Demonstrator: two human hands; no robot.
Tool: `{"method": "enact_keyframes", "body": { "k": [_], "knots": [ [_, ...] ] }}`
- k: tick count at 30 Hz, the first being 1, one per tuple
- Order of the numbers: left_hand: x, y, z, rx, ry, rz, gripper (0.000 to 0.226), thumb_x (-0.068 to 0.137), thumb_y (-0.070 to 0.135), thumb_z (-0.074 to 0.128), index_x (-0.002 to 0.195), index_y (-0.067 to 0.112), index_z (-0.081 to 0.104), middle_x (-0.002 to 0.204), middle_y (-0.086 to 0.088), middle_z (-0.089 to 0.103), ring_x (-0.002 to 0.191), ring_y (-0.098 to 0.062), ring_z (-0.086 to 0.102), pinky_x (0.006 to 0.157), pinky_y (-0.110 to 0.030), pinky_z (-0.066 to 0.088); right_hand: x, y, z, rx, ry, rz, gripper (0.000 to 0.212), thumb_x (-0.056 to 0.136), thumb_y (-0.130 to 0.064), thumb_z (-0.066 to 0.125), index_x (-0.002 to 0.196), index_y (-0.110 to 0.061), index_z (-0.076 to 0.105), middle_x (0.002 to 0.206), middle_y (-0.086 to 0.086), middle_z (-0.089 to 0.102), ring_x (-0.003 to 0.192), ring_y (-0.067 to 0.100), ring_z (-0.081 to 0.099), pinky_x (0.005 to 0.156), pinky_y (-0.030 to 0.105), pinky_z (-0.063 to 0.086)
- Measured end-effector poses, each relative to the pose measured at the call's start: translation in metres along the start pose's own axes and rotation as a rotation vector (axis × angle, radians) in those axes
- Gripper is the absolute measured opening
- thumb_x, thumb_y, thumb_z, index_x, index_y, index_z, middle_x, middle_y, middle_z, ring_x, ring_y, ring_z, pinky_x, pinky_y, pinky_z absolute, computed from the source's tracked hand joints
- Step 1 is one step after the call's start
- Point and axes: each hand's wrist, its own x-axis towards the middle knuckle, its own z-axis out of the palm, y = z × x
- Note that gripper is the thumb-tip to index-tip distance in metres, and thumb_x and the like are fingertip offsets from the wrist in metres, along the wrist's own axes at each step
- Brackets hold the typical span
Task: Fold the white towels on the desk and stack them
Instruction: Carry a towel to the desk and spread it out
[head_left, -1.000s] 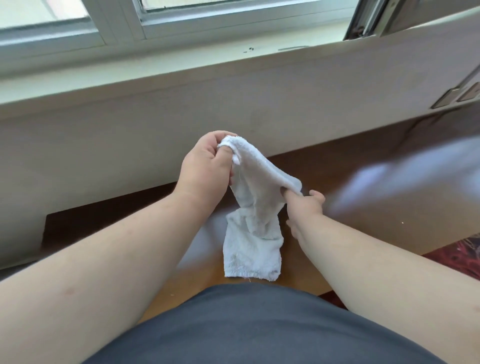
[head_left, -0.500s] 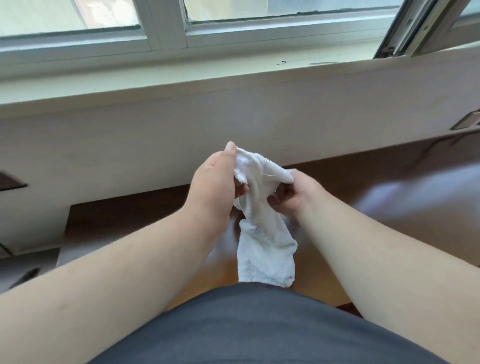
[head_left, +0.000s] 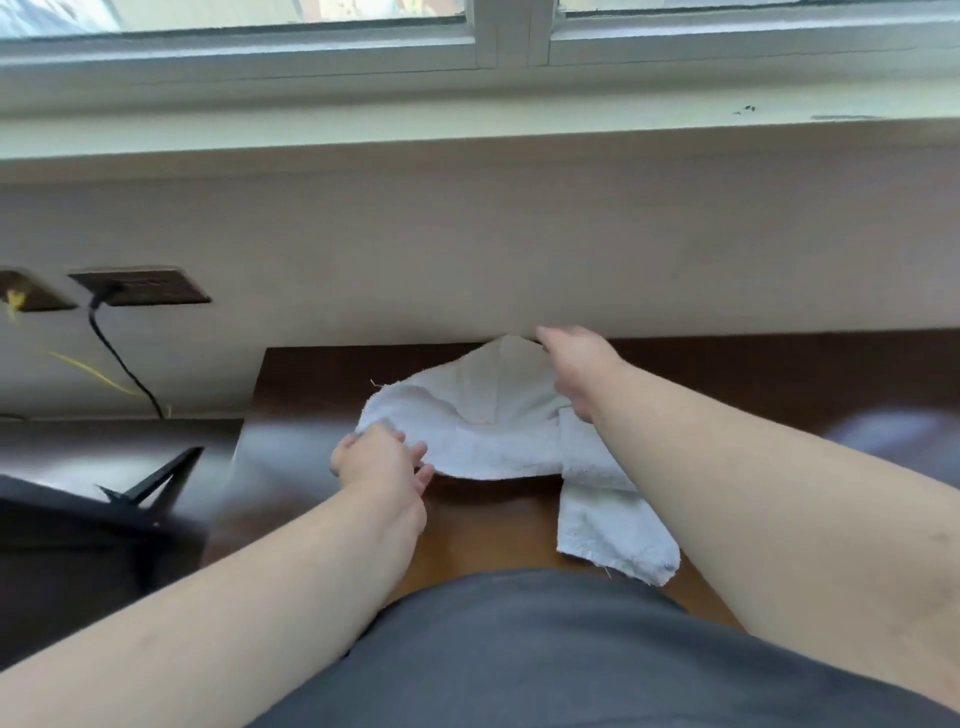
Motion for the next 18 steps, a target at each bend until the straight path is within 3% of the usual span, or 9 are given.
{"method": "enact_keyframes", "body": {
  "k": [2, 4, 7, 9, 12, 13, 16, 18],
  "knots": [
    [0.019, -0.012, -0.010, 0.190, -0.002, -0.021, 0.043, 0.100, 0.016, 0.044, 0.142, 0.008, 0.045, 0.136, -0.016, 0.058, 0.118, -0.033, 0.062, 0.081, -0.039, 0.051, 0.001, 0.035, -0.022, -0.381, -0.032, 0.114, 0.051, 0.099, -0.043, 0.054, 0.145, -0.022, 0.048, 0.132, 0.004, 0.054, 0.115, 0.029, 0.052, 0.093, 0.035, 0.042],
    [0.029, -0.028, -0.011, 0.321, -0.060, -0.085, 0.041, 0.101, 0.018, 0.046, 0.140, 0.007, 0.048, 0.139, -0.016, 0.056, 0.124, -0.033, 0.058, 0.091, -0.043, 0.048, 0.003, 0.072, -0.049, -0.746, -0.023, 0.207, 0.070, 0.095, -0.050, 0.059, 0.154, -0.021, 0.035, 0.147, 0.009, 0.047, 0.127, 0.033, 0.051, 0.098, 0.036, 0.043],
    [0.027, -0.043, -0.003, 0.462, -0.211, -0.253, 0.043, 0.103, 0.023, 0.044, 0.145, 0.015, 0.044, 0.145, -0.007, 0.052, 0.126, -0.027, 0.056, 0.091, -0.040, 0.048, -0.002, 0.116, -0.080, -0.903, 0.098, 0.301, 0.101, 0.080, -0.056, 0.074, 0.157, -0.021, 0.019, 0.149, 0.013, 0.041, 0.125, 0.036, 0.052, 0.096, 0.041, 0.048],
    [0.026, -0.052, 0.006, 0.614, -0.331, -0.292, 0.045, 0.103, 0.025, 0.044, 0.147, 0.014, 0.041, 0.145, -0.006, 0.051, 0.126, -0.025, 0.054, 0.093, -0.038, 0.047, -0.006, 0.136, -0.091, -0.821, 0.083, 0.340, 0.096, 0.082, -0.048, 0.077, 0.154, -0.015, 0.021, 0.139, 0.013, 0.051, 0.111, 0.031, 0.057, 0.086, 0.038, 0.048],
    [0.022, -0.067, 0.023, 0.890, -0.454, -0.253, 0.048, 0.101, 0.028, 0.053, 0.146, 0.015, 0.043, 0.134, -0.005, 0.055, 0.116, -0.021, 0.055, 0.096, -0.036, 0.047, -0.003, 0.151, -0.098, -0.801, 0.082, 0.233, 0.030, 0.097, -0.035, 0.059, 0.116, -0.013, 0.051, 0.112, 0.009, 0.061, 0.091, 0.026, 0.054, 0.075, 0.032, 0.044],
    [0.022, -0.072, 0.029, 0.986, -0.485, -0.216, 0.050, 0.100, 0.030, 0.056, 0.146, 0.018, 0.043, 0.133, -0.005, 0.054, 0.116, -0.021, 0.055, 0.100, -0.036, 0.047, -0.005, 0.150, -0.097, -0.746, 0.065, 0.183, 0.021, 0.100, -0.034, 0.054, 0.104, -0.014, 0.053, 0.104, 0.007, 0.060, 0.090, 0.026, 0.054, 0.075, 0.032, 0.043],
    [0.021, -0.088, 0.047, 1.217, -0.607, -0.121, 0.068, 0.095, 0.042, 0.062, 0.153, 0.023, 0.032, 0.145, -0.008, 0.048, 0.124, -0.026, 0.053, 0.108, -0.043, 0.043, -0.011, 0.144, -0.087, -0.221, -0.026, 0.216, 0.022, 0.102, -0.034, 0.053, 0.107, -0.014, 0.062, 0.110, 0.009, 0.065, 0.103, 0.027, 0.061, 0.086, 0.037, 0.048],
    [0.016, -0.098, 0.058, 1.324, -0.674, -0.103, 0.081, 0.090, 0.053, 0.063, 0.155, 0.023, 0.025, 0.144, -0.005, 0.048, 0.124, -0.024, 0.053, 0.100, -0.037, 0.048, -0.018, 0.139, -0.085, 0.152, -0.133, 0.278, 0.026, 0.104, -0.032, 0.053, 0.119, -0.015, 0.065, 0.118, 0.012, 0.071, 0.109, 0.030, 0.067, 0.095, 0.044, 0.052]
  ]
}}
